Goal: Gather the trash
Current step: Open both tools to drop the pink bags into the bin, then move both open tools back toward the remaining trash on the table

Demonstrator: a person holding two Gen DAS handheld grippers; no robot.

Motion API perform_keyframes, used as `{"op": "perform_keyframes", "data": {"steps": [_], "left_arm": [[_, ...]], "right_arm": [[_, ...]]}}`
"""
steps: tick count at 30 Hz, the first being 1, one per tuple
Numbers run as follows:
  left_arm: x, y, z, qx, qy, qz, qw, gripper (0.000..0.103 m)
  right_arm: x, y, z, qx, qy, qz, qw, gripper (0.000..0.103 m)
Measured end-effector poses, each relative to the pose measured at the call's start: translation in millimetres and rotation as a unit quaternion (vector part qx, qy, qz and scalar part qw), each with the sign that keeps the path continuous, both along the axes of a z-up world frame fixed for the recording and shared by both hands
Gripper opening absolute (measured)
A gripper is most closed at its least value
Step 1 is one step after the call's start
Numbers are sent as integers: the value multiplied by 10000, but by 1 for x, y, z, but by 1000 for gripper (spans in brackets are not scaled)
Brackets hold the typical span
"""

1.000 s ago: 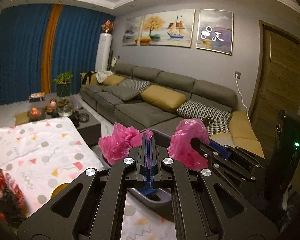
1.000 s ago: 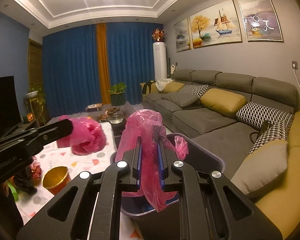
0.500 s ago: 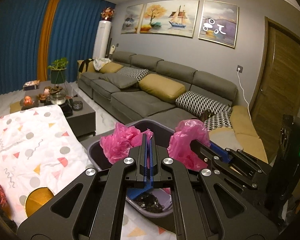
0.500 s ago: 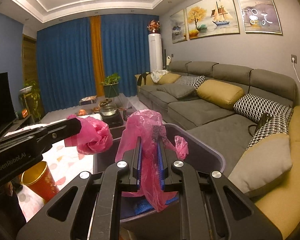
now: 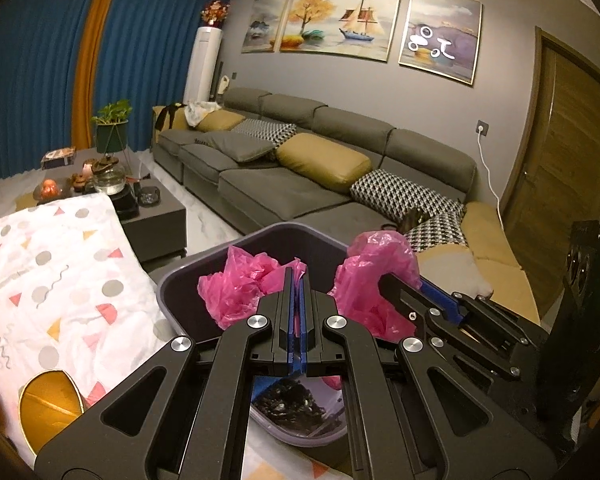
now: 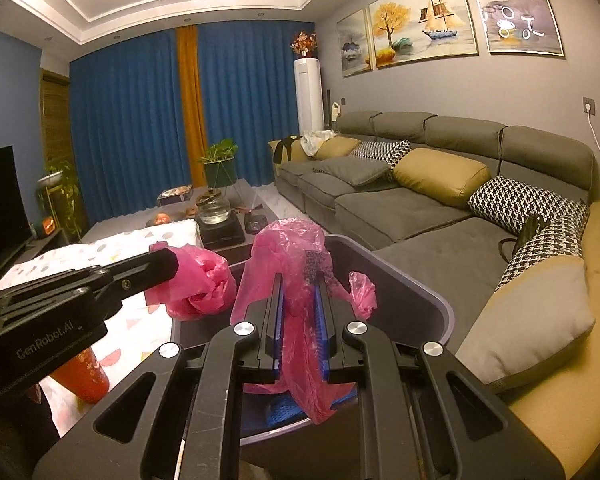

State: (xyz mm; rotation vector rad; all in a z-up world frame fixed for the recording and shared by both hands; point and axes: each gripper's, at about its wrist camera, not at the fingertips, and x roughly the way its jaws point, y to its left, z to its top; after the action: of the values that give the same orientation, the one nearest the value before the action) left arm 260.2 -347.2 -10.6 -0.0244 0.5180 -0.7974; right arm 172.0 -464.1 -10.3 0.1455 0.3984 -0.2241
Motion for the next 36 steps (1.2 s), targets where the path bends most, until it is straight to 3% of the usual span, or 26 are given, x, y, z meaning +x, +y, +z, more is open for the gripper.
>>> {"op": "perform_keyframes", "data": {"steps": [7,9,12,14,18,20,22,29,36], "left_arm": [[4,0,-5,23,131,16,9999,1],[4,1,-6,42,106,33,9999,7],[4,6,-5,47,25,157,9999,29],[6,11,-5,-57,104,211,9997,51],[4,19,-2,-32,35,449,9990,65],[0,27,1,-88,-11,621,9980,79],[-5,35,5,-156,-19,792,9967,86],[-41,76,14,-64,-281,1388,9899,93],[-78,134,17,64,-391,2011,9788,93]], "right_arm": [[5,-6,-4,74,65,10,10000,15],[6,-7,-5,114,58,49,9999,16],[8,-11,-7,163,78,22,9998,19],[9,-15,-10,249,102,9,9996,28],[3,-16,-9,226,95,-81,9997,30],[-3,-14,-7,194,34,-142,9997,40],[-11,-11,-3,156,-61,-204,9997,48],[-47,12,10,64,-348,-372,9987,76],[-75,48,16,92,-487,-181,9986,83]]}}
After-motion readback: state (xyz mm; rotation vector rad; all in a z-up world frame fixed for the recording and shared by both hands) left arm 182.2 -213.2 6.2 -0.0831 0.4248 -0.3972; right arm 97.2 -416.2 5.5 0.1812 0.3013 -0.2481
